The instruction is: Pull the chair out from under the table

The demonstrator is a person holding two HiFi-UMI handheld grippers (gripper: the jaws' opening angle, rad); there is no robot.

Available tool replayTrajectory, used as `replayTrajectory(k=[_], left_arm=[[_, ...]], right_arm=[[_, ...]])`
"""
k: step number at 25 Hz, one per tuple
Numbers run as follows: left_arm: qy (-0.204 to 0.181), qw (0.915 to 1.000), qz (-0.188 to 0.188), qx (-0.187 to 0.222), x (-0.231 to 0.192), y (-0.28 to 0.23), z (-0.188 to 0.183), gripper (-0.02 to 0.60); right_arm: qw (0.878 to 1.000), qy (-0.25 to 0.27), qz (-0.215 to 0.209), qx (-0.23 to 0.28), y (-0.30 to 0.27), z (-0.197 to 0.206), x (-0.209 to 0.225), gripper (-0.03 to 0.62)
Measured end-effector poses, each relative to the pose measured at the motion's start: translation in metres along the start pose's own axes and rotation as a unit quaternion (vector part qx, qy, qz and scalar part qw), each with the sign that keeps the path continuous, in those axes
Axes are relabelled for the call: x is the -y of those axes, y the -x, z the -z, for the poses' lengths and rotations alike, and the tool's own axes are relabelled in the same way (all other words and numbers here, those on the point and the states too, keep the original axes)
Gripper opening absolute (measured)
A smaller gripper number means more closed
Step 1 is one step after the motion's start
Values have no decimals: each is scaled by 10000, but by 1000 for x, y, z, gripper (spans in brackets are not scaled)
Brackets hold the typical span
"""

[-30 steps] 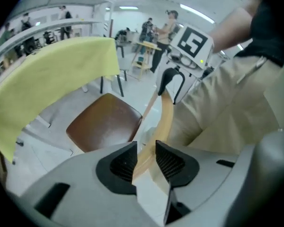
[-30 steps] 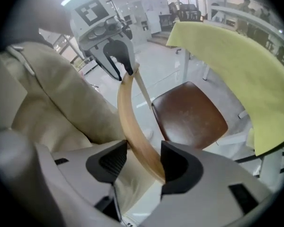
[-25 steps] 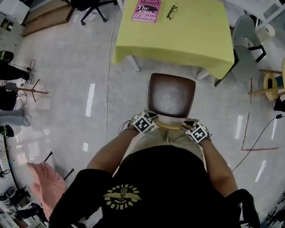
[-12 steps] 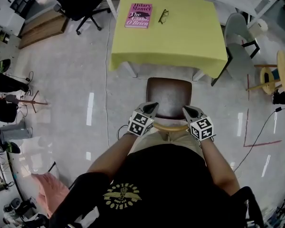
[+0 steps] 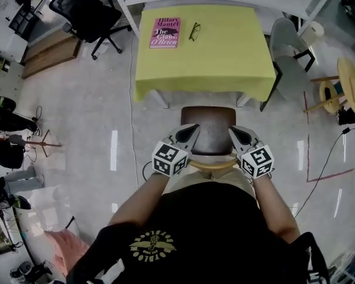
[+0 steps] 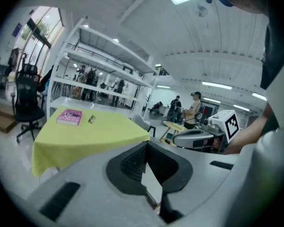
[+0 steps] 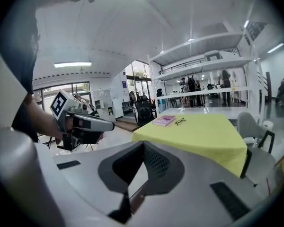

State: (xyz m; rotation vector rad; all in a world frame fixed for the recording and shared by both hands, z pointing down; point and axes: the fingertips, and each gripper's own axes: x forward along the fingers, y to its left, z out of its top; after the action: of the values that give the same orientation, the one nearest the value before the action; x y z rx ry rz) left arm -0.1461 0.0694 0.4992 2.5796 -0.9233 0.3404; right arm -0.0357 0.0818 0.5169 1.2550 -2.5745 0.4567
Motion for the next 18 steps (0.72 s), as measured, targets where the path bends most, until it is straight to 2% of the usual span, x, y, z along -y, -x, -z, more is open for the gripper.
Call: replayTrajectory(k=[2, 4, 12, 18], left_arm=[[-483, 9988, 22, 75, 7, 4, -14, 8], [-768, 9967, -101, 228, 8, 12, -29, 8], [-883, 9891, -581, 1027, 6, 49, -91, 9], [-919, 9838, -756, 1342, 8, 71, -125, 9]], right_arm=[[9999, 72, 11, 127, 4, -15, -2, 11], [9995, 153, 28, 258, 8, -30, -5, 11], [9966, 351, -107, 732, 21, -95, -23, 11], [9931, 515, -146, 1041, 31, -133, -38, 11]])
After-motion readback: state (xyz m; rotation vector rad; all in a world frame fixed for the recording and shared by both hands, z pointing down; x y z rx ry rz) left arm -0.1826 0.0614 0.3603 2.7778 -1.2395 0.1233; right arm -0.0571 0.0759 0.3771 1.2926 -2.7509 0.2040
